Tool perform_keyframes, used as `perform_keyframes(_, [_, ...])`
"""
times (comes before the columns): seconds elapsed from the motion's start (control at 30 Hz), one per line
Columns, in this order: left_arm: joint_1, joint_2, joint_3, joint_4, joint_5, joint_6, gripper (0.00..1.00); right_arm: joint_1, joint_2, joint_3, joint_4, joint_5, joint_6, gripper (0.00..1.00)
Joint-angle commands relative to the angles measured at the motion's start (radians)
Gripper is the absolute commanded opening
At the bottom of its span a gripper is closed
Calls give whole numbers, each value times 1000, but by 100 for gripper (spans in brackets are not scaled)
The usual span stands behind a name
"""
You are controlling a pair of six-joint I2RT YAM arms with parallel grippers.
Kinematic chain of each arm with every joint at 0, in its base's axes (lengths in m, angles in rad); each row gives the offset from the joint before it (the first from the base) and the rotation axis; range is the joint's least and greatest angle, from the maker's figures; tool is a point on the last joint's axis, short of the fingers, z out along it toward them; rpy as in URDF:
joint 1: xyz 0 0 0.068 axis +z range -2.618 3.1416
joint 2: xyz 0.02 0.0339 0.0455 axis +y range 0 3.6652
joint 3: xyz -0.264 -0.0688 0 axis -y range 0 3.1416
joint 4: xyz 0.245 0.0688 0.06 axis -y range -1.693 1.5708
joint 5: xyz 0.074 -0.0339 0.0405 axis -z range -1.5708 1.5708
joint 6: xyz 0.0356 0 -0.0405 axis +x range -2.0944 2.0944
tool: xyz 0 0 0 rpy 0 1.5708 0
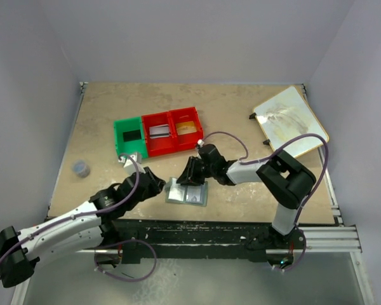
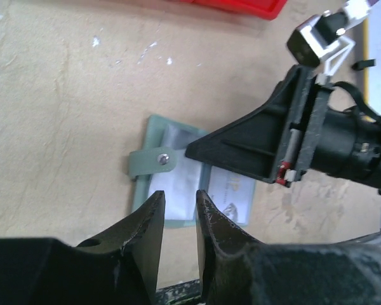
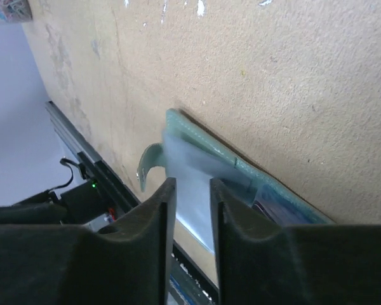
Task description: Take the credit cards out of the card holder
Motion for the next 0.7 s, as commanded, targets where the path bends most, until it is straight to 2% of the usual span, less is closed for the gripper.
perform_keyframes(0.0, [1,51,19,142,40,45,23,12,-10,35,-69,68,-45,27])
perform_keyframes(0.1, [2,206,101,151,59,121,19,12,-31,20,-92,111,-43,25])
perform_keyframes(0.23, [1,335,189,176,49,201,13,12,-62,-10,-78,137,-29,24])
perform_keyframes(0.4, [6,471,233,242,72,221,11,13,-109,-38,-79,181,-16,24])
perform_keyframes(0.47, [10,527,261,260,96,231,8,12,-119,-45,-78,188,-11,23])
perform_keyframes(0.67, [19,654,307,226,79,201,0,12,-118,-57,-78,182,-6,22])
